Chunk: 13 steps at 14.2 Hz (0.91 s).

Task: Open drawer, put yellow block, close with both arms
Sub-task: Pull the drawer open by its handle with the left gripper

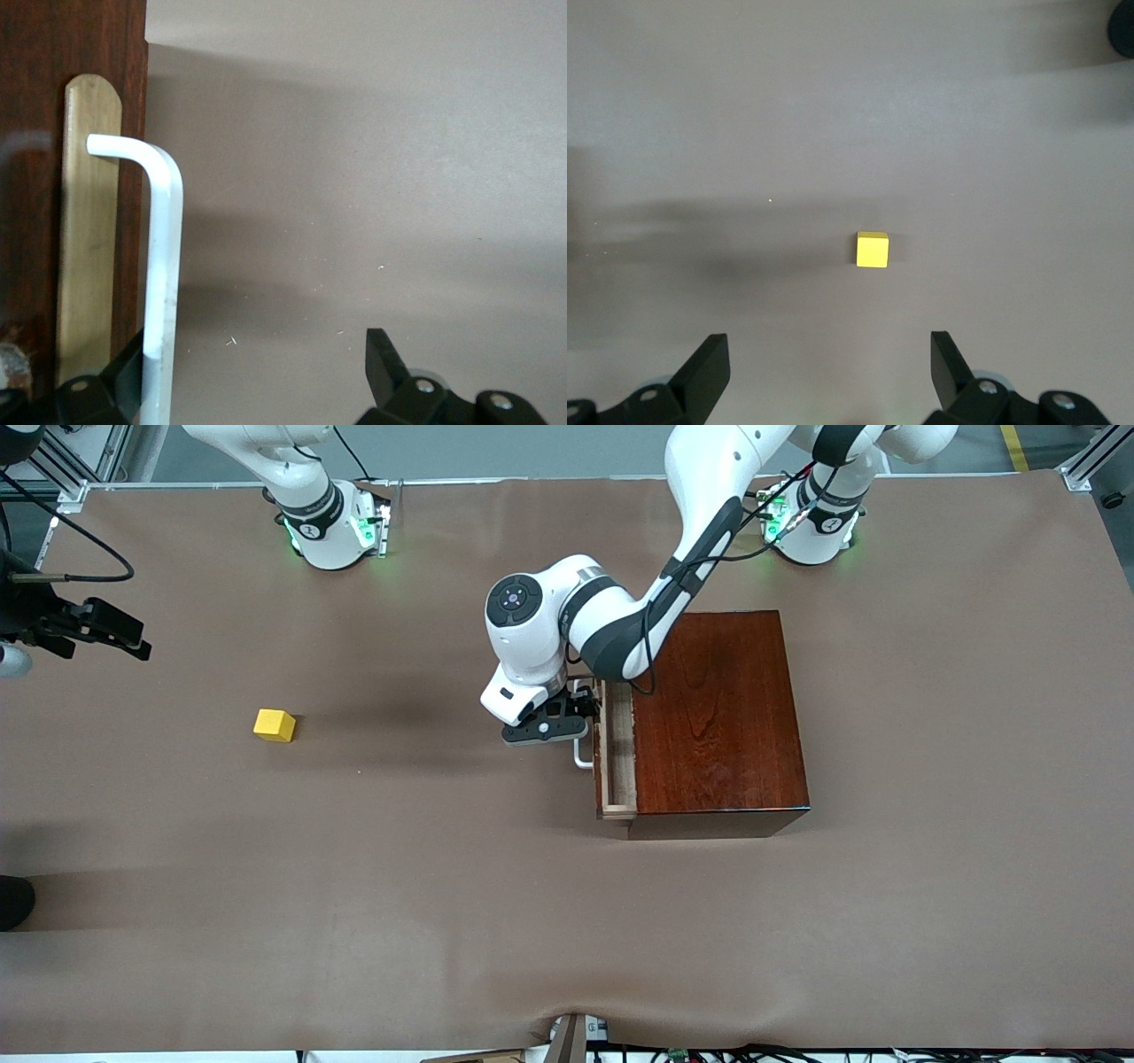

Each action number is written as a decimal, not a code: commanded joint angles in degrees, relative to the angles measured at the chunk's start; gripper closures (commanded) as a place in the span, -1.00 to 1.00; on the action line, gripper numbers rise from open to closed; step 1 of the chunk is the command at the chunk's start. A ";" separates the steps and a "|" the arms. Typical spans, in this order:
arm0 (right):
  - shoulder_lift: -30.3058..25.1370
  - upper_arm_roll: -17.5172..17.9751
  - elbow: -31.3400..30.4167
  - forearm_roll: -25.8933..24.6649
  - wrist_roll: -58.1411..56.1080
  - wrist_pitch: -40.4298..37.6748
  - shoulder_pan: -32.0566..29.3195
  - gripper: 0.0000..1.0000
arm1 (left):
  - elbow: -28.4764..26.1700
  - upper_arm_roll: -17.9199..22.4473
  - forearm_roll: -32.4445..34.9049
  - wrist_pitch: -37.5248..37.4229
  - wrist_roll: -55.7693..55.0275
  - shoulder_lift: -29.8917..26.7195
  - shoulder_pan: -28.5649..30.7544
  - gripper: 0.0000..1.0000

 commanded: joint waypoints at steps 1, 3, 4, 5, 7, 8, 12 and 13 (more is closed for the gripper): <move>0.38 -0.07 0.91 -0.14 0.21 -0.60 0.21 -1.00 | 2.89 -2.06 -0.02 5.62 1.08 3.27 0.06 -1.00; 0.38 0.02 0.91 -0.14 0.21 -0.60 0.21 -1.00 | 2.89 -2.42 -0.10 6.33 1.08 3.27 0.06 -1.00; 0.38 -0.07 0.91 -0.14 0.21 -0.60 0.21 -1.00 | 2.89 -2.51 -0.10 6.76 0.99 3.27 0.06 -1.00; 0.38 0.02 0.91 -0.14 0.21 -0.52 0.21 -1.00 | 2.89 -2.51 -0.10 7.12 0.90 3.36 0.06 -1.00; 0.38 -0.07 0.91 -0.14 0.21 -0.51 0.21 -1.00 | 2.98 -2.59 -0.19 8.43 0.72 3.45 0.06 -1.00; 0.38 -0.07 0.91 -0.14 0.21 -0.51 0.21 -1.00 | 2.98 -2.59 -0.19 9.05 0.55 3.71 0.06 -1.00; 0.38 -0.07 0.91 -0.14 0.21 -0.60 0.21 -1.00 | 2.98 -3.12 -2.48 11.16 0.37 4.24 0.06 -1.00; 0.38 -0.07 0.91 -0.14 0.21 -0.52 0.21 -1.00 | 2.98 -3.12 -2.48 11.68 0.37 4.33 -0.03 -1.00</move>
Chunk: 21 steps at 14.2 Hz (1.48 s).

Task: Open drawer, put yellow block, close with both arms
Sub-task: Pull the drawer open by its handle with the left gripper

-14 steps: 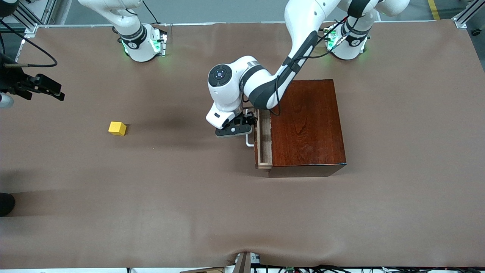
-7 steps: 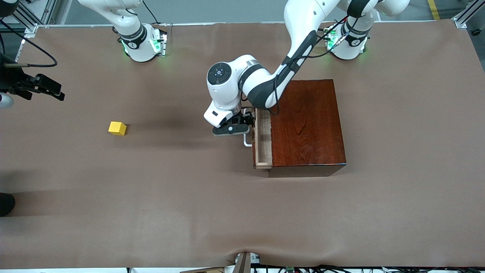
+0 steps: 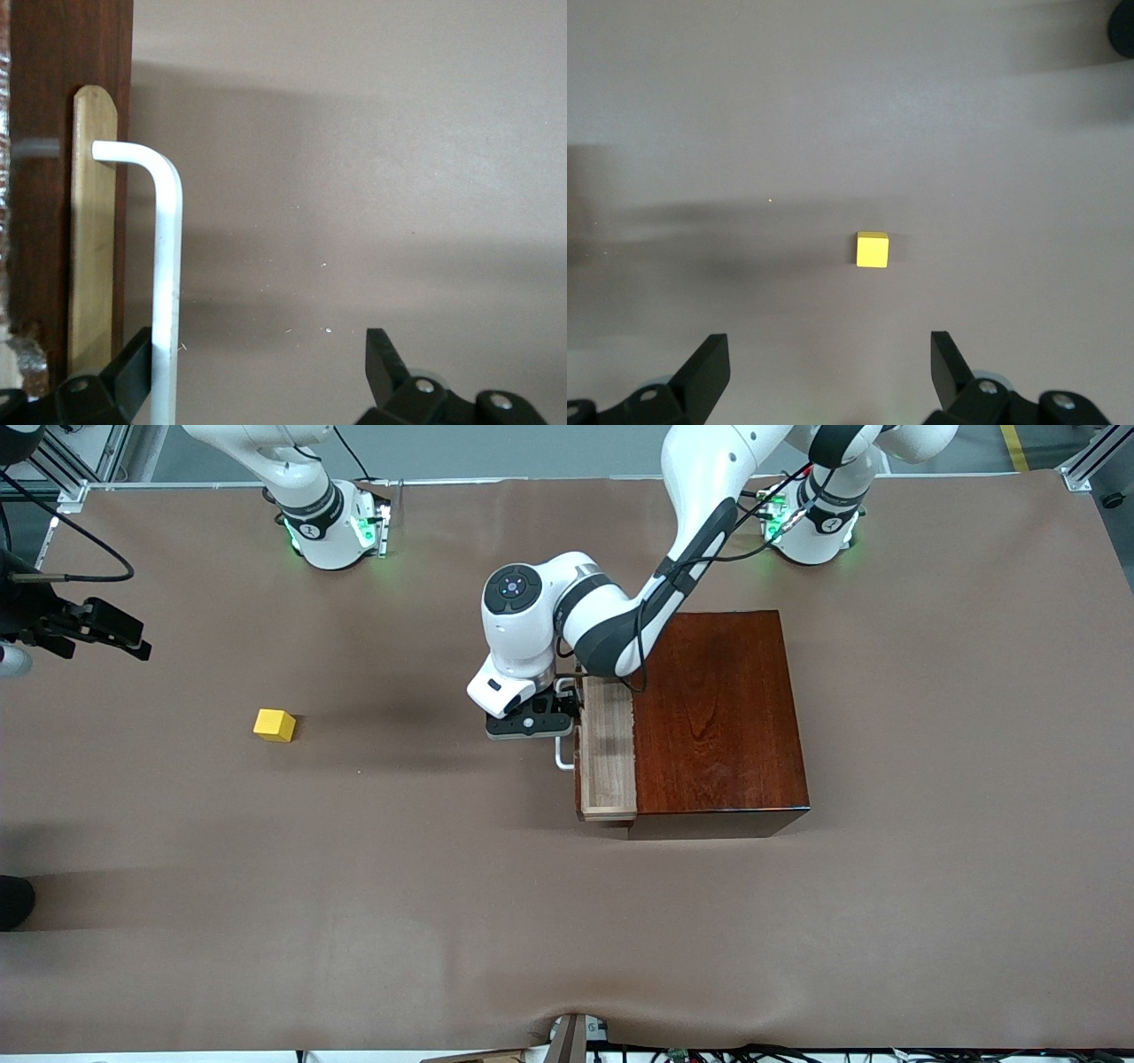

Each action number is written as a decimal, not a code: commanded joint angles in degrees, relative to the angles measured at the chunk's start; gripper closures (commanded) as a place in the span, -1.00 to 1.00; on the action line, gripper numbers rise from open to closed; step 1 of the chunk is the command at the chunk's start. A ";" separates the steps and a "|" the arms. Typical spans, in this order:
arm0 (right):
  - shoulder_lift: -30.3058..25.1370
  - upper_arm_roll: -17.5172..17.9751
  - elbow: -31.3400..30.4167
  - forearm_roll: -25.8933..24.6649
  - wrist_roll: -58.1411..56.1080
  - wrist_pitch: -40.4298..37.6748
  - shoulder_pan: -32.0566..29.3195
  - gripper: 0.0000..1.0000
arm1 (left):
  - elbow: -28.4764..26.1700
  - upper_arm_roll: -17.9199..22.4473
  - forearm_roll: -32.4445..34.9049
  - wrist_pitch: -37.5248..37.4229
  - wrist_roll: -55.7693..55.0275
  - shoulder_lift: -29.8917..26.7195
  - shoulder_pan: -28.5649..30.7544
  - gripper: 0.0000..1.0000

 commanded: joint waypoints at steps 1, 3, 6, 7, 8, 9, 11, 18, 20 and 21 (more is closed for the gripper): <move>0.38 -0.07 0.91 -0.14 0.21 -0.51 0.21 -1.00 | 2.92 -1.78 -2.15 6.49 -0.32 4.22 -0.12 -1.00; 0.38 -0.07 0.91 -0.14 0.21 -0.52 0.21 -1.00 | 2.92 -1.78 -2.15 7.19 -0.32 4.22 -0.56 -1.00; 0.38 -0.07 0.91 -0.14 0.21 -0.51 0.21 -1.00 | 2.92 -1.78 -2.23 8.24 -0.32 4.22 -0.65 -1.00; 0.38 -0.07 1.00 -0.14 0.21 -0.51 0.21 -1.00 | 2.92 -1.78 -2.15 8.60 -0.32 4.31 -0.65 -1.00; 0.38 -0.07 0.91 -0.14 0.21 -0.51 0.21 -1.00 | 2.92 -1.78 -2.15 8.95 -0.32 4.31 -0.73 -1.00; 0.38 -0.07 0.91 -0.14 0.21 -0.51 0.21 -1.00 | 2.92 -1.78 -2.15 9.21 -0.23 4.40 -0.91 -1.00; 0.12 -0.07 0.56 -0.58 0.12 -0.51 0.13 -1.00 | 2.92 -1.78 -2.15 10.96 -0.23 4.66 -1.26 -1.00; -6.30 -0.42 -6.73 -0.67 -7.17 -0.69 -6.55 -1.00 | 2.92 -1.78 -2.23 15.97 -0.31 5.54 -2.05 -1.00; -6.74 -0.42 -8.22 -0.67 -7.09 -1.04 -6.56 -1.00 | 2.92 -1.96 -2.23 17.73 -0.32 5.98 -2.05 -1.00; -7.96 -0.42 -10.49 -0.67 -7.09 -0.26 -6.64 -1.00 | 2.92 -2.13 -2.23 18.26 -0.32 5.98 -2.05 -1.00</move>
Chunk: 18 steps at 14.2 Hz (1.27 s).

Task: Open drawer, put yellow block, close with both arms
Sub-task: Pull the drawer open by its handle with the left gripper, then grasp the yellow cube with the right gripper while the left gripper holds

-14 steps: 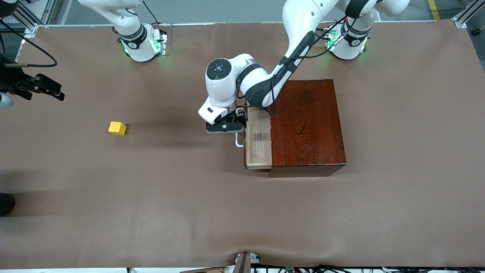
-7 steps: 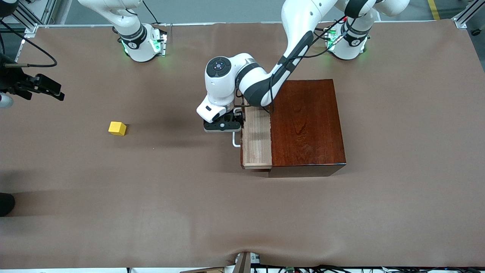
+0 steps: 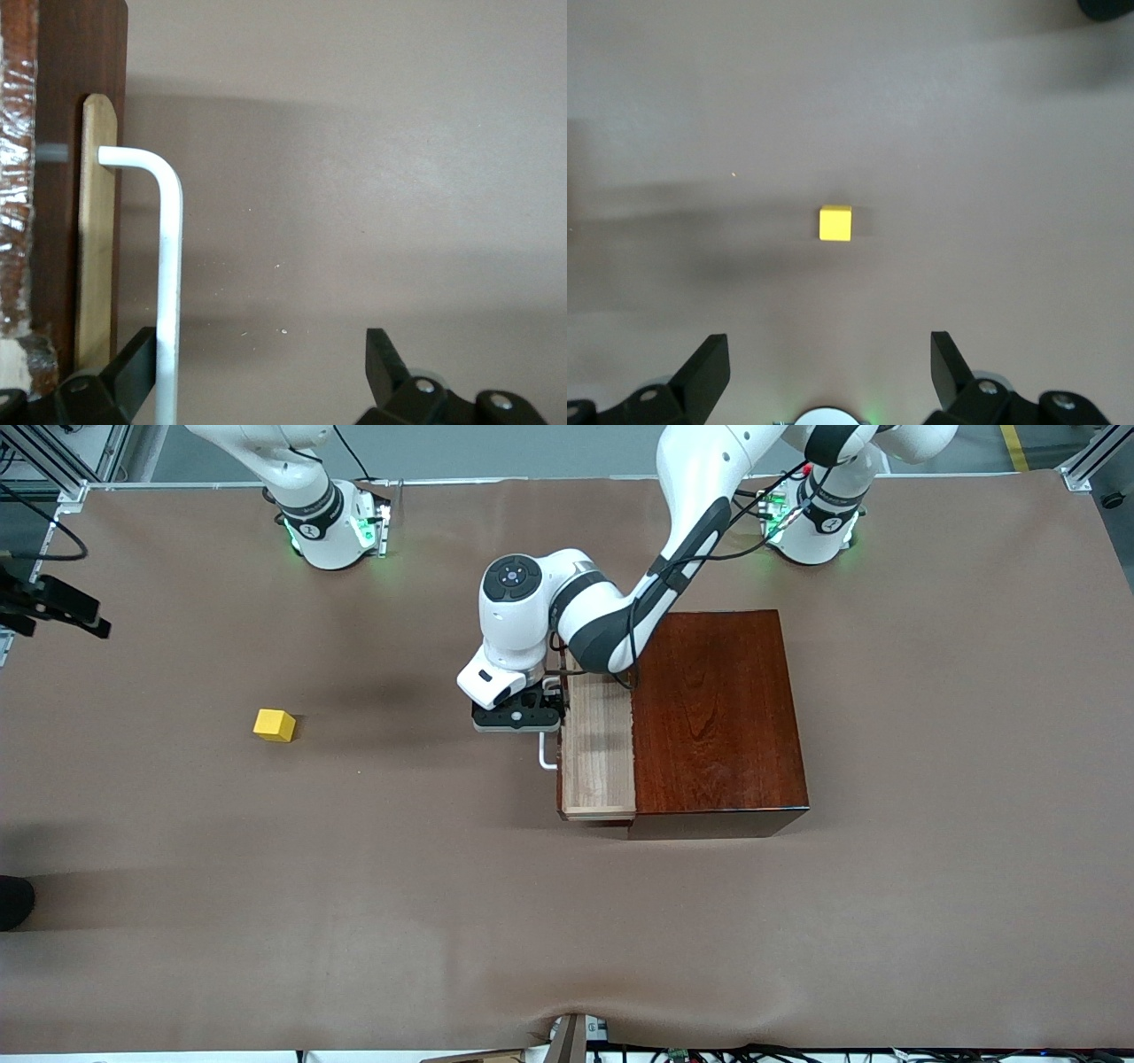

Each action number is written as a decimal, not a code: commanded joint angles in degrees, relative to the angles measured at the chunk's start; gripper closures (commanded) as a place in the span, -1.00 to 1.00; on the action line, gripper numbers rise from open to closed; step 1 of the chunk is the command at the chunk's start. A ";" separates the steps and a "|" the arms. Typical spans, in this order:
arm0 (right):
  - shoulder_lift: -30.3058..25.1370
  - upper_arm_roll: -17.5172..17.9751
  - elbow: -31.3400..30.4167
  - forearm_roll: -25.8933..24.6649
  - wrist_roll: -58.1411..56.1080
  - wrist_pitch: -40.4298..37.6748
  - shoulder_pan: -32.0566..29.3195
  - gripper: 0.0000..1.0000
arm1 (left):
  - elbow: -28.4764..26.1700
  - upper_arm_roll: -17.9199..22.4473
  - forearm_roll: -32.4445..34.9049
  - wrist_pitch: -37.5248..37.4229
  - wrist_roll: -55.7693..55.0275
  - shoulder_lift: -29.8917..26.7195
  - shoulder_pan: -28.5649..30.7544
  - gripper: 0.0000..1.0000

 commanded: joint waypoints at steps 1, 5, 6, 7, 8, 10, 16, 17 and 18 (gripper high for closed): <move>-4.56 0.88 -8.03 -0.35 -0.19 2.97 -0.36 -1.00 | 4.02 -1.78 -2.13 12.66 -0.32 5.81 -1.27 -1.00; -10.37 1.23 -27.01 -0.26 0.43 17.54 0.08 -1.00 | 4.02 -1.78 -2.13 15.21 -0.41 5.72 -1.27 -1.00; -10.28 1.23 -29.92 -0.26 0.43 20.80 -0.01 -1.00 | 4.02 -1.78 -2.13 15.74 -0.41 5.72 -1.27 -1.00; -10.19 1.23 -33.51 -0.17 0.51 24.83 -0.09 -1.00 | 4.02 -1.78 -2.13 16.35 -0.49 5.63 -1.27 -1.00; -10.19 1.23 -37.81 0.00 0.52 29.83 -0.18 -1.00 | 4.02 -1.78 -2.13 16.71 -0.93 5.46 -1.27 -1.00; -9.32 1.31 -43.29 0.09 3.39 36.27 0.25 -1.00 | 4.02 -1.78 -2.13 16.71 -1.46 4.85 -1.01 -1.00; 9.01 1.32 -46.46 0.09 4.47 59.88 1.40 -1.00 | 3.67 -1.08 -2.04 15.92 -1.73 3.09 -0.65 -1.00; 12.54 1.32 -46.56 0.09 4.47 63.85 1.40 -1.00 | 3.58 -1.08 -2.04 15.83 -1.73 2.91 -0.65 -1.00; 14.92 1.32 -46.56 0.09 4.47 65.98 1.49 -1.00 | 3.49 -0.99 -2.04 15.74 -1.73 2.73 -0.65 -1.00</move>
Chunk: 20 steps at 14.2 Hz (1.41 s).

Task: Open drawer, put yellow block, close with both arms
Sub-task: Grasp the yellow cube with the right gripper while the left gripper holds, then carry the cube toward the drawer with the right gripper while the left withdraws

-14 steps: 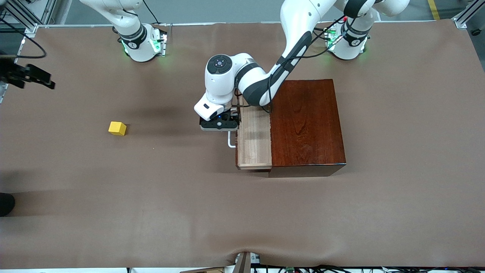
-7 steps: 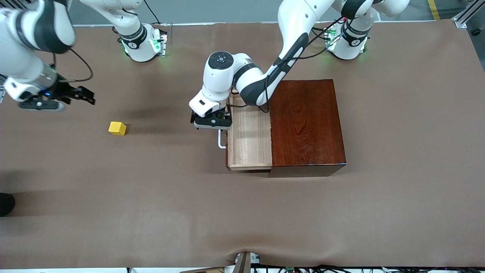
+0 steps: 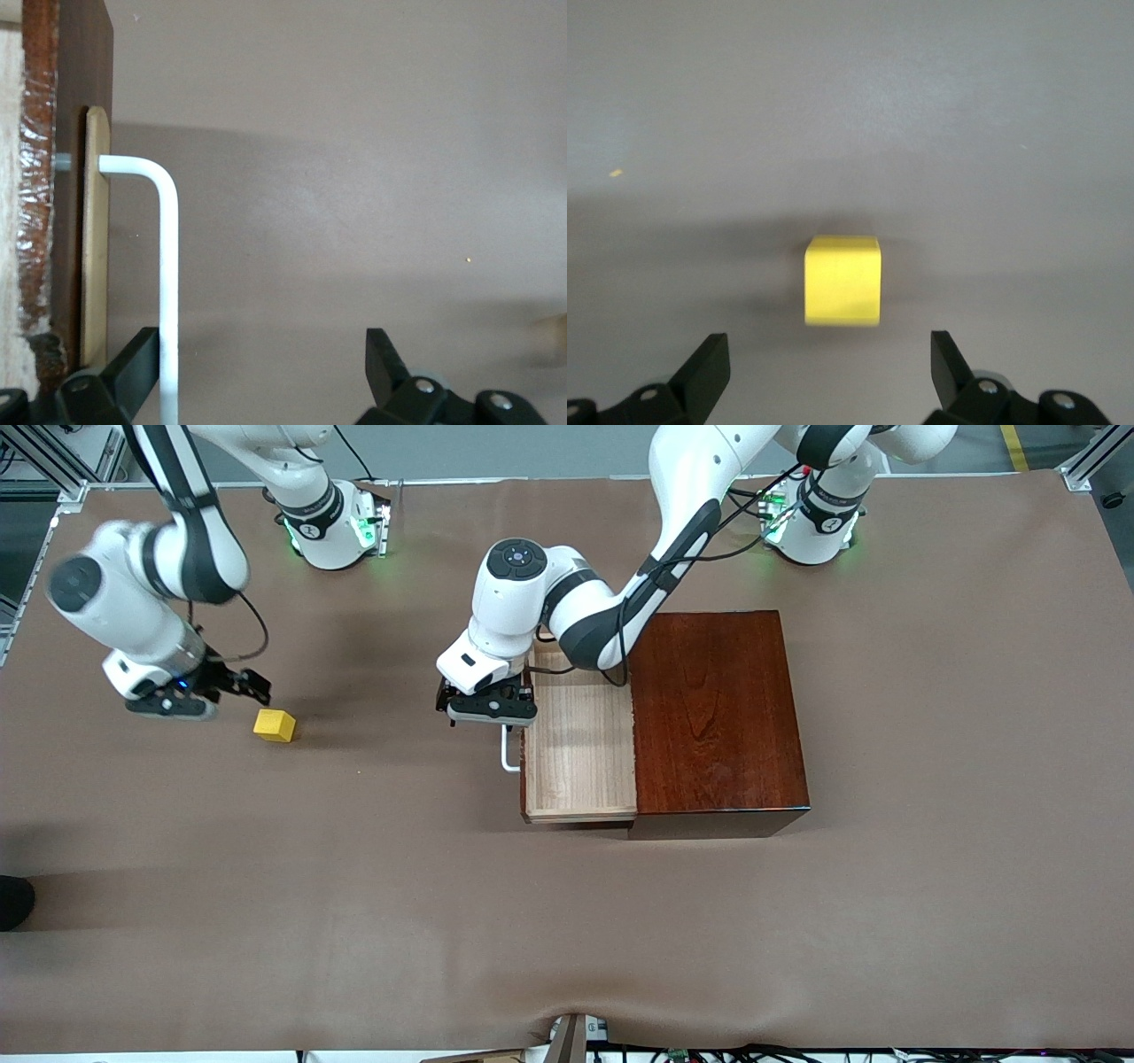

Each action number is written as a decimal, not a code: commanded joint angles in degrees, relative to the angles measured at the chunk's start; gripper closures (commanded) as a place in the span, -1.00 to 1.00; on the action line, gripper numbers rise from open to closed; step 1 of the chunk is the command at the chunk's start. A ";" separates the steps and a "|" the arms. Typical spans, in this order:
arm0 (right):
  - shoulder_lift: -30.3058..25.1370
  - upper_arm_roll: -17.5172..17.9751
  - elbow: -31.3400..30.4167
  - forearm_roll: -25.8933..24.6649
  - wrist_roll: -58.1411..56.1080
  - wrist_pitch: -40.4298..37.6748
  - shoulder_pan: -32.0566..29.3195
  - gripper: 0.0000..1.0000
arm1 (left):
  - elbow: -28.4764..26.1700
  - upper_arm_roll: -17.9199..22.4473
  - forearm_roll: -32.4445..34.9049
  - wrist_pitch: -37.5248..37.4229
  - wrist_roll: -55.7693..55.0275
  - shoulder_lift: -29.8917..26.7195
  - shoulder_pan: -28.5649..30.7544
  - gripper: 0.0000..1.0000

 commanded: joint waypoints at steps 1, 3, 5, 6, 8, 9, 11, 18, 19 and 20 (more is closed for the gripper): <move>7.84 -0.03 0.69 0.08 0.88 5.44 0.18 -1.00 | 2.54 -0.12 -0.64 1.97 -0.43 1.61 0.14 -1.00; 9.43 -0.12 0.78 0.08 0.88 5.71 0.18 -1.00 | 2.63 -0.12 -0.46 -1.80 -0.25 1.26 0.14 -1.00; 12.07 -0.12 1.13 0.08 0.80 5.80 -0.08 -1.00 | 2.63 -0.21 -0.81 -2.25 -0.43 0.39 0.14 -1.00; 12.08 -0.12 1.22 0.08 0.80 5.45 0.00 -1.00 | 2.63 -0.38 -0.90 -2.87 -0.51 0.12 0.14 -1.00; 11.90 -0.12 1.83 0.08 0.97 4.83 0.00 0.20 | 2.63 -0.64 -0.90 -5.32 -1.82 -0.50 0.14 -1.00; 11.82 -0.12 2.18 0.08 0.80 4.74 -0.08 0.52 | 2.63 -0.65 -0.90 -5.94 -3.05 -0.85 0.14 -1.00; 11.20 -0.12 4.11 0.08 0.88 0.20 0.00 0.99 | 2.63 -0.65 -0.90 -6.04 -5.07 -1.03 -0.03 -1.00; 1.36 0.06 27.62 0.08 0.18 -36.33 1.67 1.00 | 2.63 -0.12 -1.61 -6.74 -9.04 -5.23 2.50 -1.00; 1.36 0.06 33.24 0.08 0.18 -42.74 1.85 1.00 | 2.55 -0.21 -1.61 -6.74 -8.95 -6.20 3.82 -1.00; 1.36 0.06 37.91 -0.01 0.09 -48.12 1.85 1.00 | 2.46 -0.12 -1.61 -6.74 -8.95 -7.60 5.05 -1.00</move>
